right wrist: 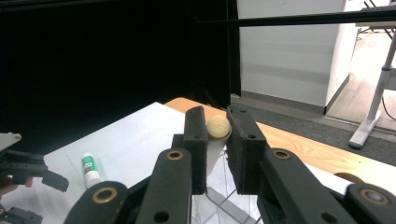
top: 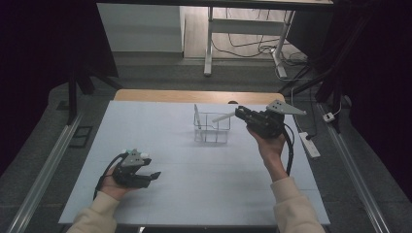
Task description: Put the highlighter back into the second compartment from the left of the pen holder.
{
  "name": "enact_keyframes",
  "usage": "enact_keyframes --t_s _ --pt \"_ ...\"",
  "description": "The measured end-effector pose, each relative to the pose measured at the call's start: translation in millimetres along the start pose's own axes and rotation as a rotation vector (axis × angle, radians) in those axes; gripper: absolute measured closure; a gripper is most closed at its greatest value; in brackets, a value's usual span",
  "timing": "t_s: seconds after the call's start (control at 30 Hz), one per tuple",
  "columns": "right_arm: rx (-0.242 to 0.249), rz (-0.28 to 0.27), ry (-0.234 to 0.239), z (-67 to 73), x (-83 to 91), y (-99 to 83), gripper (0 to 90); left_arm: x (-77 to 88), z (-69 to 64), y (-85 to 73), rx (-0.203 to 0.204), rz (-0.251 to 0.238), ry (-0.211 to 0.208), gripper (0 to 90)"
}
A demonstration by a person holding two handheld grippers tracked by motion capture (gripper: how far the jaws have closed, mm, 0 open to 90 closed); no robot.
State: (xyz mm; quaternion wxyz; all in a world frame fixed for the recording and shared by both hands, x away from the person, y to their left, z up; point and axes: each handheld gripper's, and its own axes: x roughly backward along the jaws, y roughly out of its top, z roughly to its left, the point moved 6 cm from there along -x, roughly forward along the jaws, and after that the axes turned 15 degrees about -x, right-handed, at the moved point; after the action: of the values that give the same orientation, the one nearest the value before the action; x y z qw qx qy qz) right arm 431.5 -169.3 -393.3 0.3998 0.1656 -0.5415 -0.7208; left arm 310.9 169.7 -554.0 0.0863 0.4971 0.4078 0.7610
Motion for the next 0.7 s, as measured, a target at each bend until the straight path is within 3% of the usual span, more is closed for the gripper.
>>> enact_keyframes --t_s 0.37,0.7 --pt "-0.003 0.027 -0.028 -5.6 -18.1 6.9 77.3 -0.6 -0.3 -0.3 -0.001 0.003 -0.004 36.0" --pt "0.007 0.084 -0.070 -13.8 -36.5 -2.1 77.3 -1.6 -0.3 -0.9 -0.002 0.009 -0.009 35.7"
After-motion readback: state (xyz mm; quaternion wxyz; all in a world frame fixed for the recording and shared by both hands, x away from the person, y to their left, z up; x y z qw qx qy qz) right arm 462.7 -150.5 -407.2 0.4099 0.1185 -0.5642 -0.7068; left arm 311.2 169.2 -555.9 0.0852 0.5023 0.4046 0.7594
